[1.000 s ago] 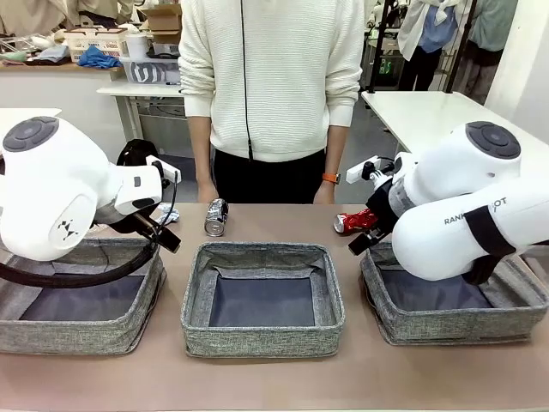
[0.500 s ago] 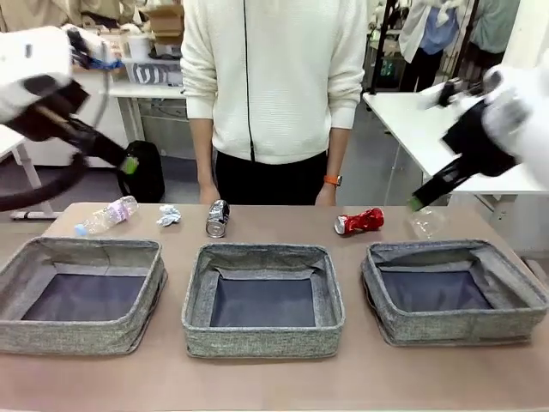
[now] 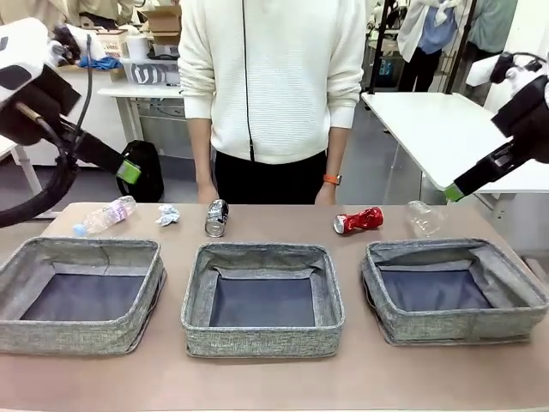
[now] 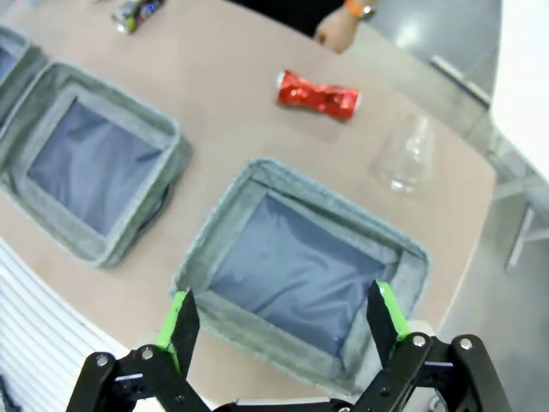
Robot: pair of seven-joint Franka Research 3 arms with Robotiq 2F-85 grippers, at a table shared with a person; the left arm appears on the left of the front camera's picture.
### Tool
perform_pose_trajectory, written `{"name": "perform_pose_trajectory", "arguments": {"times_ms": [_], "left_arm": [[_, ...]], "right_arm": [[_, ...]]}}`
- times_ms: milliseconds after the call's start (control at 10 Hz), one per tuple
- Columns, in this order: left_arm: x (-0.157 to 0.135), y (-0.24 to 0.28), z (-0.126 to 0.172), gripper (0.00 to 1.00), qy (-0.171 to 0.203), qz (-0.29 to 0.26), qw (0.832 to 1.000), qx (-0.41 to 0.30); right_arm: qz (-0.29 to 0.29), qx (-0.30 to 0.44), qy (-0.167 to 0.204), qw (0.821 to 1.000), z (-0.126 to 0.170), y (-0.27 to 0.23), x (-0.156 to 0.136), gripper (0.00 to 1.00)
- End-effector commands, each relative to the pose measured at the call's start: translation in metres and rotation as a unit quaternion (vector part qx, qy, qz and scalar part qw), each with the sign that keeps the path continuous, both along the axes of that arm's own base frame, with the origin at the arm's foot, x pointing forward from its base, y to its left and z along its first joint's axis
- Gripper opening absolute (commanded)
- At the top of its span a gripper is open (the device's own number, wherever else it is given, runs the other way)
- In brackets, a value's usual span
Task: Sort the waste into the appropriate baskets.
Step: Pick up the waste item pointed out by the person.
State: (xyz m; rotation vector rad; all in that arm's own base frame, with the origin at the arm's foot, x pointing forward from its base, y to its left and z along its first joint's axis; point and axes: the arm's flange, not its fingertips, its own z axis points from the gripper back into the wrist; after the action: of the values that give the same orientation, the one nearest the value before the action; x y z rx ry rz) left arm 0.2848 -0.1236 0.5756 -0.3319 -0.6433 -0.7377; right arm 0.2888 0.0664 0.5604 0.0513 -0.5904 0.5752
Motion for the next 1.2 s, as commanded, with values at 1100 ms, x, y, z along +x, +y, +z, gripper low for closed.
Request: {"name": "perform_pose_trajectory", "arguments": {"times_ms": [1100], "left_arm": [[0.01, 0.29, -0.134, 1.0, 0.285, 0.208, 0.828, -0.435]], "right_arm": [[-0.076, 0.605, 0.259, 0.749, -0.119, -0.276, 0.05, 1.0]]}}
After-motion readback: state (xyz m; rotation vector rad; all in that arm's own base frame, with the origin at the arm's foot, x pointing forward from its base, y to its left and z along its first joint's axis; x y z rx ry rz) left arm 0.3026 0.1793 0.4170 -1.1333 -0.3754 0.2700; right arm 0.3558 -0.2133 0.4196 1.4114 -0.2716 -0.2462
